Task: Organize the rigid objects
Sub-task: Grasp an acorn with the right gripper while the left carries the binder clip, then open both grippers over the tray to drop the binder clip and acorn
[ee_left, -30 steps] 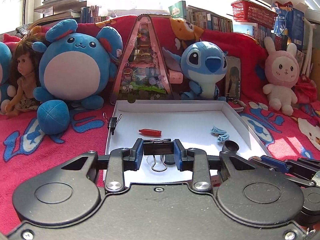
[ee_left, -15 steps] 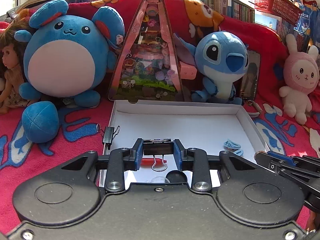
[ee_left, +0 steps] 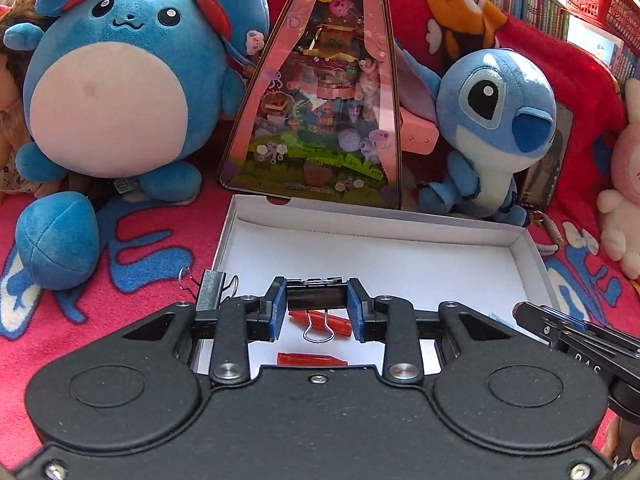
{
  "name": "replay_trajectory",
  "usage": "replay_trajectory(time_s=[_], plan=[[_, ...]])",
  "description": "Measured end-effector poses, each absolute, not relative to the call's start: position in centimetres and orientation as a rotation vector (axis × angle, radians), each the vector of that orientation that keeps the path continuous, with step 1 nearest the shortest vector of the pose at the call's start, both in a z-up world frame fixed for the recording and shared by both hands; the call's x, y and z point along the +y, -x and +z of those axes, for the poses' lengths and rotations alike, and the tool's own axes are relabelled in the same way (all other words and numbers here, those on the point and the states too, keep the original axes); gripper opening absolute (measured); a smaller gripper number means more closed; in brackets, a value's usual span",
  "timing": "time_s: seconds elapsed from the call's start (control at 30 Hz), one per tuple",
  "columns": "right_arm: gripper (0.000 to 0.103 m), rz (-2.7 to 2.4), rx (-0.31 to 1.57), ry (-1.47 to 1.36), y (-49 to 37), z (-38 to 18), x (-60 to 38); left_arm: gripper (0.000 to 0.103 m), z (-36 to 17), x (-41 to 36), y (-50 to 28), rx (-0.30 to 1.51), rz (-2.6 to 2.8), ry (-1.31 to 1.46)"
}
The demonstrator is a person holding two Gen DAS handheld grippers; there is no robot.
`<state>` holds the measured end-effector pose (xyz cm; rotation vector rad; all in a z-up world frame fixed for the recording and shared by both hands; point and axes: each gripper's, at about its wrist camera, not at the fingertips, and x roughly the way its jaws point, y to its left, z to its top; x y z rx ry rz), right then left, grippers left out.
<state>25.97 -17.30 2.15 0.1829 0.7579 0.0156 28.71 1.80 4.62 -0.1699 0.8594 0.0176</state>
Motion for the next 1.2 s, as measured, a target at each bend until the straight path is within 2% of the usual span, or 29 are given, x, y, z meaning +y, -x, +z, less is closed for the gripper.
replay_trajectory(time_s=[0.7, 1.13, 1.2], plan=[[0.023, -0.04, 0.815, -0.232, -29.0, 0.1, -17.8, 0.03, 1.6, 2.3, -30.4, 0.908, 0.071, 0.162], [0.023, -0.039, 0.817, -0.224, -29.3, -0.3, -17.8, 0.031, 1.1, 1.8, -30.1, 0.873, 0.087, 0.118], [0.027, -0.036, 0.812, -0.223, -29.2, -0.3, -17.8, 0.037, 1.1, 1.8, -30.0, 0.87, 0.086, 0.114]])
